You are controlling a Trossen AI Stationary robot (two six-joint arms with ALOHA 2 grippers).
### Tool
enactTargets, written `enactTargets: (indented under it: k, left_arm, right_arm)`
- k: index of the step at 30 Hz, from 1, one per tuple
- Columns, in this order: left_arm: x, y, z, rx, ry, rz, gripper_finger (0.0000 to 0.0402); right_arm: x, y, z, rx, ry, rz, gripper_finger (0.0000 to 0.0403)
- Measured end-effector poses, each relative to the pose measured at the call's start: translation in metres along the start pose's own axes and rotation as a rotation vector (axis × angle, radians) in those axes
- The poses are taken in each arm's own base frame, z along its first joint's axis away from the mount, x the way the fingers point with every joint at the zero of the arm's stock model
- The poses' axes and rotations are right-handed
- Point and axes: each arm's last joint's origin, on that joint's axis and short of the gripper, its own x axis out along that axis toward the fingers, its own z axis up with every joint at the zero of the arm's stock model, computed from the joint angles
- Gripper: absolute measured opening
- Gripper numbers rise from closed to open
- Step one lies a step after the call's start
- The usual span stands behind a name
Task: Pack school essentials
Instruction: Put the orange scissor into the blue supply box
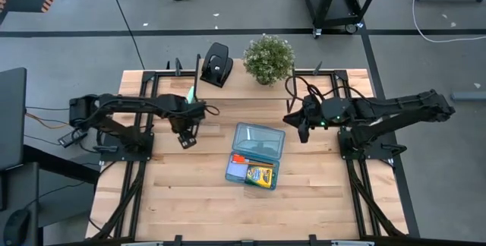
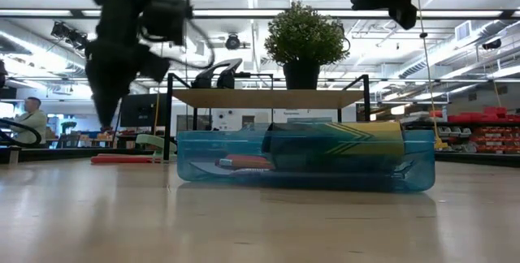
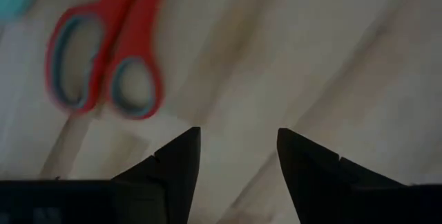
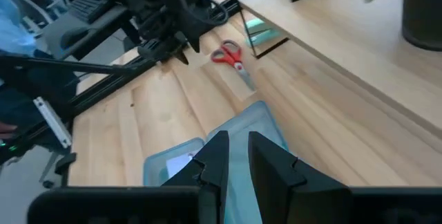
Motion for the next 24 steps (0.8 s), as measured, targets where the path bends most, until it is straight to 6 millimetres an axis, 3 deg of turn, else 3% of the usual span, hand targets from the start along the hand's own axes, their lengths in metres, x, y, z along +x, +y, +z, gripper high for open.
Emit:
enactTargets:
  k: [5,12,18,24]
  left_arm:
    - [-0.002,0.019,-0.012,-0.127,-0.042,0.026,0.0199]
    - [-0.017,0.037,-0.014,-0.008,-0.124,0.096,0.0187]
    - [-0.013,0.061,-0.013,-0.045,-0.059,0.116,0.0189]
    - [-0.012,0.069,-0.009,-0.015,-0.086,0.085,0.0199]
  right_arm:
    - [0.002,-0.007,0.003,0.02,-0.011,-0.035,0.0065]
    - [0.004,-0.015,0.008,0.038,-0.031,-0.078,0.0065]
    - [0.004,-0.017,0.01,0.064,-0.037,-0.089,0.0065]
    - [0.004,-0.016,0.009,0.065,-0.017,-0.057,0.0065]
